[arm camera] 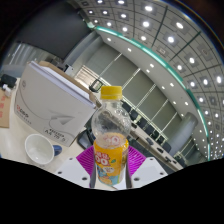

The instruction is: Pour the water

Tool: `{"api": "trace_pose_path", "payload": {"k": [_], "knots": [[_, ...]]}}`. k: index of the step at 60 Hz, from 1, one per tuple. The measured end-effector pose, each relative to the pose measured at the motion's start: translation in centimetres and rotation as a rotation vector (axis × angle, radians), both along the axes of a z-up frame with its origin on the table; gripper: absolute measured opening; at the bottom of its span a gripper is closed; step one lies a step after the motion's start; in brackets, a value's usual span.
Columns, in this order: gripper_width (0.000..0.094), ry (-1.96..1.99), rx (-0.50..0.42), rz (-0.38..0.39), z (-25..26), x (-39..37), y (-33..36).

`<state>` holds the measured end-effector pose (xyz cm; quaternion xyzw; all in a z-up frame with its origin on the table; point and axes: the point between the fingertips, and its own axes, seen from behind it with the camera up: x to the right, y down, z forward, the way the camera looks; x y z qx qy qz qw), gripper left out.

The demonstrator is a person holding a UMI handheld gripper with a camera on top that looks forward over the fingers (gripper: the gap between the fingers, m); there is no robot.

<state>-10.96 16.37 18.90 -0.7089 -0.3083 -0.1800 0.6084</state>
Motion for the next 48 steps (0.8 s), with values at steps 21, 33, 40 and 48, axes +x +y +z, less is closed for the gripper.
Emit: {"api": "trace_pose_path", "payload": {"k": [21,33,40,48], "knots": [[0.0407,0.611,-0.264,0.049,-9.0,-0.7,1.7],[0.0437,0.676,-0.271,0.042,-12.2,-0.5,1.7],[0.0511,0.644,-0.236,0.056,-12.0,-0.9,1.0],[0.0836,0.67,-0.312,0.017,-12.9,-0.7,0.5]]}}
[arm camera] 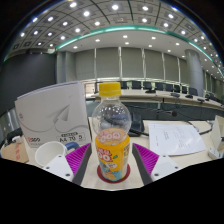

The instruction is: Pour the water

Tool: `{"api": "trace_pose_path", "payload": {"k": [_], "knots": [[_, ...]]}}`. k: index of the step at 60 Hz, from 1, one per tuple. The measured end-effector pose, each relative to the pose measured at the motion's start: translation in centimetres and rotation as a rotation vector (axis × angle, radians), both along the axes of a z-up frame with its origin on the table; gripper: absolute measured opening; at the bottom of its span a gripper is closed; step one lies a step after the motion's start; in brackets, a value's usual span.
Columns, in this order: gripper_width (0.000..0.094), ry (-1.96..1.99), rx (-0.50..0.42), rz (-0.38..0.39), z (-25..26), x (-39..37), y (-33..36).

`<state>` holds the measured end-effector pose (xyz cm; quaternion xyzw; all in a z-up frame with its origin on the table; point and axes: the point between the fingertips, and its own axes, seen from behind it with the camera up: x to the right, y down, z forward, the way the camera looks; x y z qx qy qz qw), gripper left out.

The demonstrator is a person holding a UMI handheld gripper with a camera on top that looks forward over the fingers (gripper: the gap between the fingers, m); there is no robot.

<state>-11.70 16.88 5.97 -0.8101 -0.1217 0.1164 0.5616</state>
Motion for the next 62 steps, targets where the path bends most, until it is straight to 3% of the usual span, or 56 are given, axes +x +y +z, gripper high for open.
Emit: {"api": "trace_pose_path", "payload": {"k": [1,12,28,45,62], "knots": [[0.0873,0.001,-0.002,-0.009,0.2,0.1,-0.2],[0.0858,-0.059,-0.042,-0.04,3.6,0.3,-5.5],[0.0861,-0.157,-0.172,-0.184,11.0,0.5,-21.8],[0.0856,-0.19,-0.177,-0.259,16.0,-0.1,-34.9],[0.0857,-0.211,-0.174,-0.253,17.0,-0.7,-39.4]]}}
